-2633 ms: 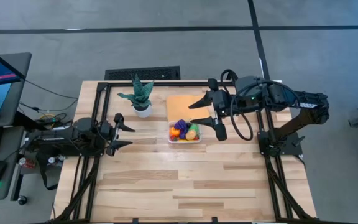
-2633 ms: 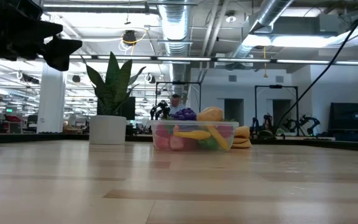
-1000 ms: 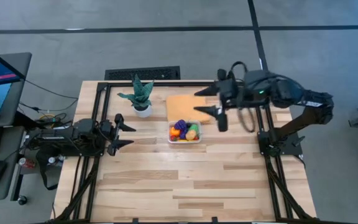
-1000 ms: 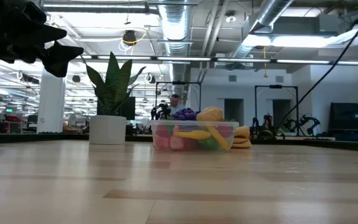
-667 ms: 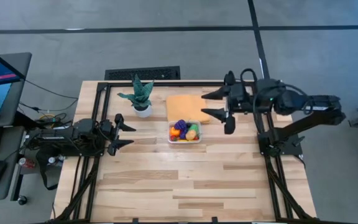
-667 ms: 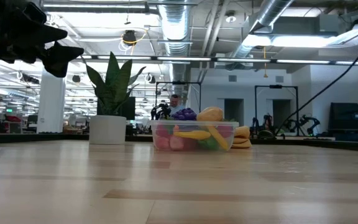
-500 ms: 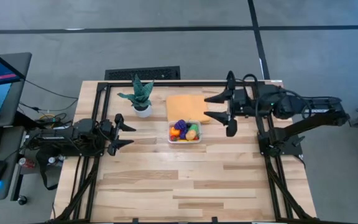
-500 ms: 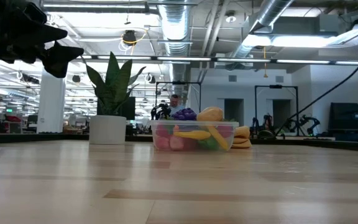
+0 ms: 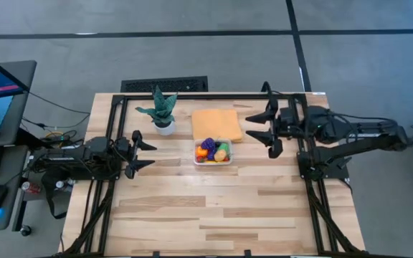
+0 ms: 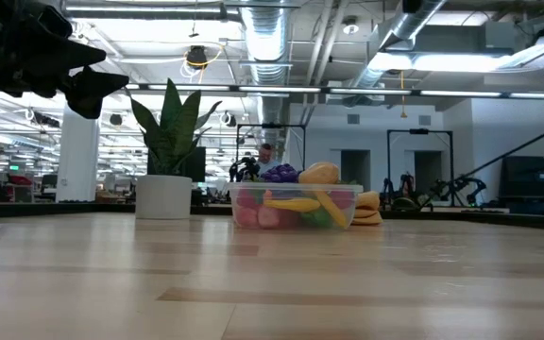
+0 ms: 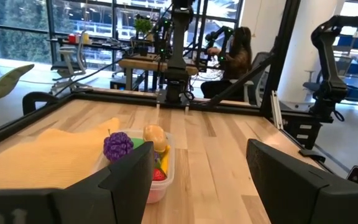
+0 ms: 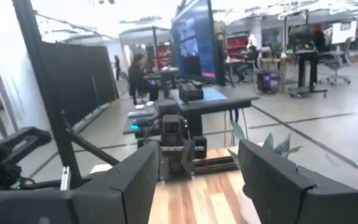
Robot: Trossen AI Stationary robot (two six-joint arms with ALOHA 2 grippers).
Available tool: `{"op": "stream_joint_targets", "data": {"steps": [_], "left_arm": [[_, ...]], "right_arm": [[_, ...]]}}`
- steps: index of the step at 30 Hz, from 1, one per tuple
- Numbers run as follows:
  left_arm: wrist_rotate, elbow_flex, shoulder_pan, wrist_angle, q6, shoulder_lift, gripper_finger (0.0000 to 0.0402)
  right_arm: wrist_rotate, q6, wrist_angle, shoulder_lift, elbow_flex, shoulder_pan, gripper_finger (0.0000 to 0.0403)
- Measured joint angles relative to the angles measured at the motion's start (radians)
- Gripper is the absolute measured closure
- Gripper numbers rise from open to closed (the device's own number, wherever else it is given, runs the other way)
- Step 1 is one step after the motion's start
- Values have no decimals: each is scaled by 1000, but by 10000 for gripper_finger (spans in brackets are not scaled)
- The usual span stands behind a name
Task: Pick and placing Produce into tupperware
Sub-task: Return to Home Position
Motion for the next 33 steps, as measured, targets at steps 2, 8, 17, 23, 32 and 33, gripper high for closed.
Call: {"op": "stream_joint_targets", "data": {"steps": [2,8,17,23,32,33], "left_arm": [[0,0,0,0,0,0,155],[0,0,0,0,-1,0,155],[0,0,0,0,-2,0,155],[0,0,0,0,-2,0,155],[0,0,0,0,-2,0,155],[0,0,0,0,-2,0,155]], "right_arm": [[0,2,49,-15,-50,-7,188],[2,0,163,-75,-179,-7,188],[5,77,285,-208,-388,-36,188],[26,115,353,-287,-504,-43,188],[86,149,388,-372,-619,-18,188],[91,151,389,-383,-631,-10,188]]}}
